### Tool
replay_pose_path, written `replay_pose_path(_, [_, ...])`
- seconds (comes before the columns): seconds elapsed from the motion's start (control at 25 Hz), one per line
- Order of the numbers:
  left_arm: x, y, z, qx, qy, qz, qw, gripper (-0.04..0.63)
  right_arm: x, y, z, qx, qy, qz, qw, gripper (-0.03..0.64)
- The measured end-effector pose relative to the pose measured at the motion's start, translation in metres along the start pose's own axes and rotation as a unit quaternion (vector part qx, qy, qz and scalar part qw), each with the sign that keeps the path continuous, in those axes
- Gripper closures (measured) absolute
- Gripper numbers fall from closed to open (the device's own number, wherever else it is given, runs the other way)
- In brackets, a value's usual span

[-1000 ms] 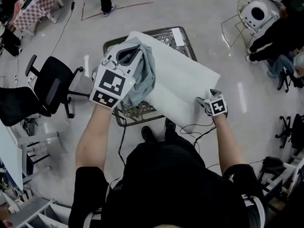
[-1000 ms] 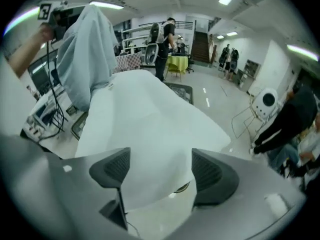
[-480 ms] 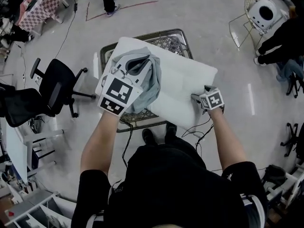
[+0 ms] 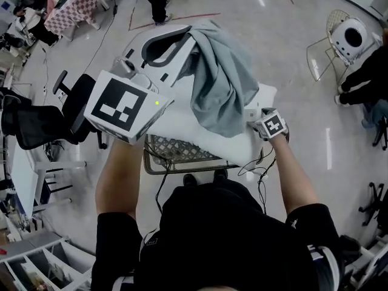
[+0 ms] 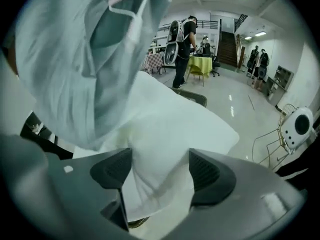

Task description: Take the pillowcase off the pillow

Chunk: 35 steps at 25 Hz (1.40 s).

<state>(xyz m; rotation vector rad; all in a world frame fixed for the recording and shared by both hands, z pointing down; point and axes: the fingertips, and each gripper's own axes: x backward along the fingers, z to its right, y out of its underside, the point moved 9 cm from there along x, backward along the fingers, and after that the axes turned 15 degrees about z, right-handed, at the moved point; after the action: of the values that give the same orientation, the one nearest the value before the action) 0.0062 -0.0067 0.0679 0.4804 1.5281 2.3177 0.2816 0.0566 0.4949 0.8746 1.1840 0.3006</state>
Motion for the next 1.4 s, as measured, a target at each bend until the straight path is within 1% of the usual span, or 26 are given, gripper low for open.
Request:
replay_pose_path(0.08, [-0.002, 0.003, -0.003, -0.023, -0.01, -0.011, 0.9996, 0.578, 0.008, -0.005, 0.008, -0.012, 0.002, 0.035, 0.999, 0.245])
replay_pose_path(0.12, [-0.003, 0.009, -0.003, -0.031, -0.014, -0.017, 0.9993, 0.578, 0.013, -0.007, 0.015, -0.026, 0.012, 0.057, 0.998, 0.27])
replay_pose_path(0.16, [-0.002, 0.019, -0.002, -0.035, -0.017, -0.026, 0.9989, 0.578, 0.019, -0.009, 0.023, -0.042, 0.025, 0.077, 0.996, 0.288])
replay_pose_path(0.2, [0.0, 0.031, -0.001, -0.034, -0.019, -0.038, 0.9985, 0.578, 0.026, -0.013, 0.029, -0.056, 0.037, 0.096, 0.993, 0.288])
replay_pose_path(0.28, [0.008, 0.059, 0.001, -0.024, -0.022, -0.066, 0.9973, 0.578, 0.04, -0.019, 0.036, -0.07, 0.051, 0.122, 0.989, 0.29])
replay_pose_path(0.44, [0.027, 0.118, -0.001, 0.001, -0.032, -0.123, 0.9919, 0.578, 0.064, -0.014, 0.037, -0.081, 0.079, 0.133, 0.985, 0.29])
replay_pose_path(0.6, [0.049, 0.17, -0.004, 0.033, -0.042, -0.178, 0.9826, 0.574, 0.09, 0.004, 0.029, -0.102, 0.113, 0.138, 0.979, 0.29])
replay_pose_path(0.72, [0.069, 0.2, -0.005, 0.054, -0.046, -0.211, 0.9749, 0.56, 0.106, 0.01, 0.012, -0.105, 0.124, 0.148, 0.976, 0.291])
replay_pose_path(0.8, [0.083, 0.21, -0.001, 0.063, -0.047, -0.22, 0.9722, 0.539, 0.117, 0.01, -0.001, -0.107, 0.129, 0.158, 0.973, 0.291])
replay_pose_path(0.96, [0.11, 0.211, 0.007, 0.074, -0.04, -0.217, 0.9725, 0.532, 0.134, 0.001, -0.031, -0.112, 0.137, 0.186, 0.966, 0.291])
replay_pose_path(1.0, [0.118, 0.212, 0.008, 0.076, -0.037, -0.221, 0.9715, 0.529, 0.136, -0.003, -0.041, -0.114, 0.136, 0.193, 0.965, 0.291])
replay_pose_path(1.16, [0.156, 0.221, 0.008, 0.091, -0.023, -0.252, 0.9633, 0.47, 0.146, -0.017, -0.088, -0.123, 0.12, 0.223, 0.959, 0.291])
replay_pose_path(1.2, [0.167, 0.223, 0.007, 0.093, -0.02, -0.256, 0.962, 0.466, 0.149, -0.02, -0.1, -0.126, 0.117, 0.232, 0.957, 0.291])
replay_pose_path(1.4, [0.216, 0.224, 0.01, 0.116, -0.021, -0.25, 0.961, 0.466, 0.164, -0.024, -0.151, -0.134, 0.106, 0.261, 0.95, 0.291])
